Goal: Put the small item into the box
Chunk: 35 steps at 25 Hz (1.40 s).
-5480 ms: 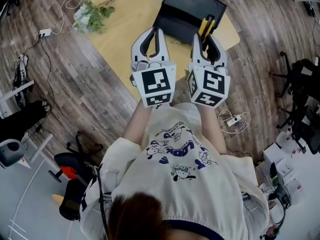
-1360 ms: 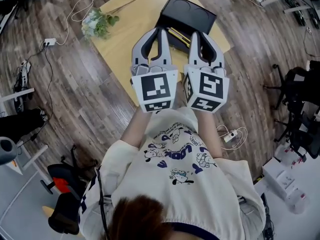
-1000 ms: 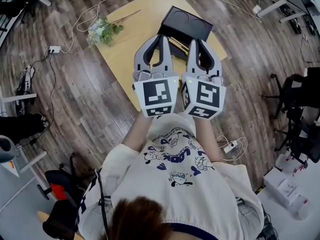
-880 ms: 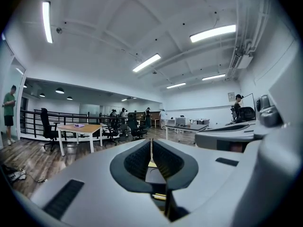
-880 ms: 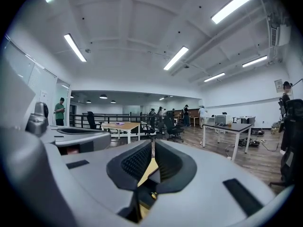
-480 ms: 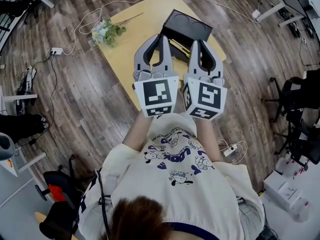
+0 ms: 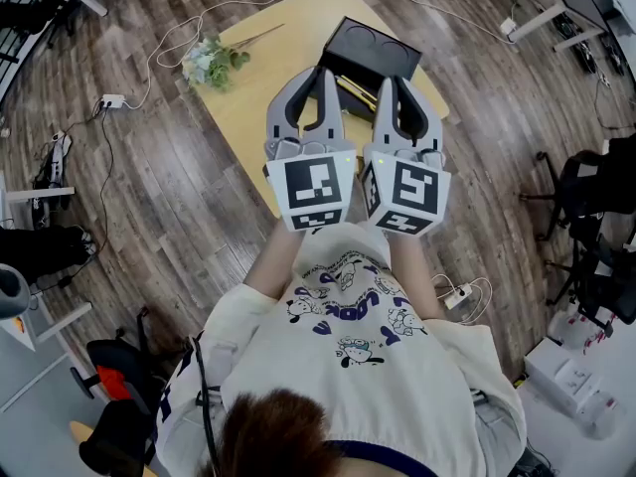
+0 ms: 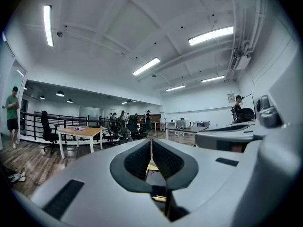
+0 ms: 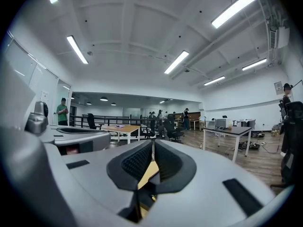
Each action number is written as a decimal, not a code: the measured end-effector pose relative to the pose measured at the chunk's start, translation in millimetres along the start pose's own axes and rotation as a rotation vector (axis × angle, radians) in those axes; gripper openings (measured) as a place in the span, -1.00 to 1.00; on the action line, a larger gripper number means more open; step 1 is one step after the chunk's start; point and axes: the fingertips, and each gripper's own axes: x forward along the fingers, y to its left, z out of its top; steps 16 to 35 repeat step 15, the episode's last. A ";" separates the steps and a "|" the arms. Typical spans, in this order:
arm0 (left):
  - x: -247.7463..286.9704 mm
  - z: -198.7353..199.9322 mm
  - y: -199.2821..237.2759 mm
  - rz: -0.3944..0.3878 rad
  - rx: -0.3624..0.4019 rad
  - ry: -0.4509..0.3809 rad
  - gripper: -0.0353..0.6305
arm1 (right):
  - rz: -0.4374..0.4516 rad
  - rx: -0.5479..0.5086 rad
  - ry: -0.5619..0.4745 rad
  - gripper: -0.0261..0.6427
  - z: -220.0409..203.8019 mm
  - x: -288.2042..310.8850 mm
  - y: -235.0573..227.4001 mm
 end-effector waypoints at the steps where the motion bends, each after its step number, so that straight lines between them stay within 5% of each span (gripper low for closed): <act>1: 0.0 0.3 0.3 0.000 0.000 0.000 -0.82 | 0.000 0.000 0.001 -0.81 0.2 0.3 0.3; 35: 1.4 -2.0 7.4 0.001 -0.002 0.001 -0.82 | 0.007 -0.007 -0.001 -0.81 -0.6 5.7 7.6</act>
